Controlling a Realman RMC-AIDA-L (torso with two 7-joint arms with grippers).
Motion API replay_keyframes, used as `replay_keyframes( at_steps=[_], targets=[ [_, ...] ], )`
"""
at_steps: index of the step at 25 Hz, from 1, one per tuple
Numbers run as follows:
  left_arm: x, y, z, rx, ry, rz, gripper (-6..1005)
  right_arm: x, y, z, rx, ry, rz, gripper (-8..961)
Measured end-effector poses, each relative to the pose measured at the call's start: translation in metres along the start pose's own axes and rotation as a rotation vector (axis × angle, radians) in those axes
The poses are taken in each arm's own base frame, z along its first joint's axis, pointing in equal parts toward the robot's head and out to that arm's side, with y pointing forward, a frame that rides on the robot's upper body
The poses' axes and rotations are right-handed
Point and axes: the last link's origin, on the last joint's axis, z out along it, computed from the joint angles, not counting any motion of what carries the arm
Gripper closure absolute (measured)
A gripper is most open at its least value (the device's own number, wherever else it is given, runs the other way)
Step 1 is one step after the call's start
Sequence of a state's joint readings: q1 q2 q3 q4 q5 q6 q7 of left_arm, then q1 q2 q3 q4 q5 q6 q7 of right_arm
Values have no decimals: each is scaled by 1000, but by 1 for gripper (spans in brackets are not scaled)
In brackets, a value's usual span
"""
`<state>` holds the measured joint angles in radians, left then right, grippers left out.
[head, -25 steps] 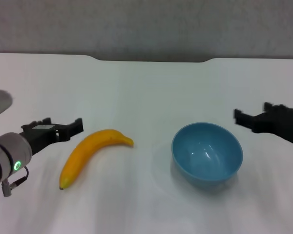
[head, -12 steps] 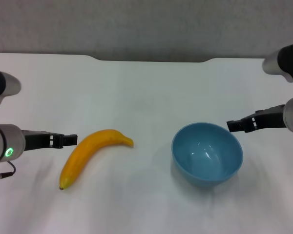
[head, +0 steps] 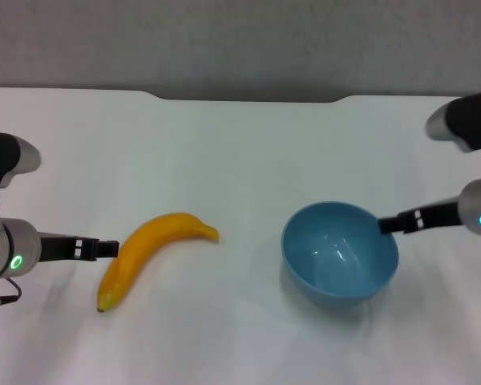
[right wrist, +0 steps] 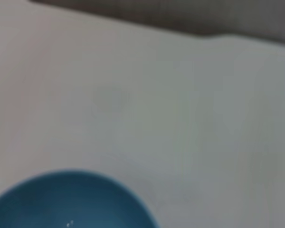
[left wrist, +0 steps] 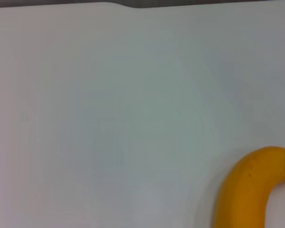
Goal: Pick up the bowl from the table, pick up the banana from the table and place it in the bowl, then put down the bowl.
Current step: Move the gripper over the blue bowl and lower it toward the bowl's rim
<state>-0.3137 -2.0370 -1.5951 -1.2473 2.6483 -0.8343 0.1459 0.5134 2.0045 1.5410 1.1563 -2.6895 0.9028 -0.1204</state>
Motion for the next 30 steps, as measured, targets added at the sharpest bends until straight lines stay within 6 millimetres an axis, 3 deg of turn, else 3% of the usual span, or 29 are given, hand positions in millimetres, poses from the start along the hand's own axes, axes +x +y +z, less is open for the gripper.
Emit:
replay_keyframes(
  at_steps=[3,8,21,30],
  targets=[
    [0,0,1,2,6,-2,114,-1,12,12,-40,10,2,74],
    [-4,-2,5,7,-5,-9,114,-3,23,13,-72,-10,-8,74],
    [-7,-3,10,6,-8,-19,115,8,18,22,-58,19,17,74],
    [-8,-2,13,7,-8,-14,116,12,29,31,-91,35,24,75]
  ],
)
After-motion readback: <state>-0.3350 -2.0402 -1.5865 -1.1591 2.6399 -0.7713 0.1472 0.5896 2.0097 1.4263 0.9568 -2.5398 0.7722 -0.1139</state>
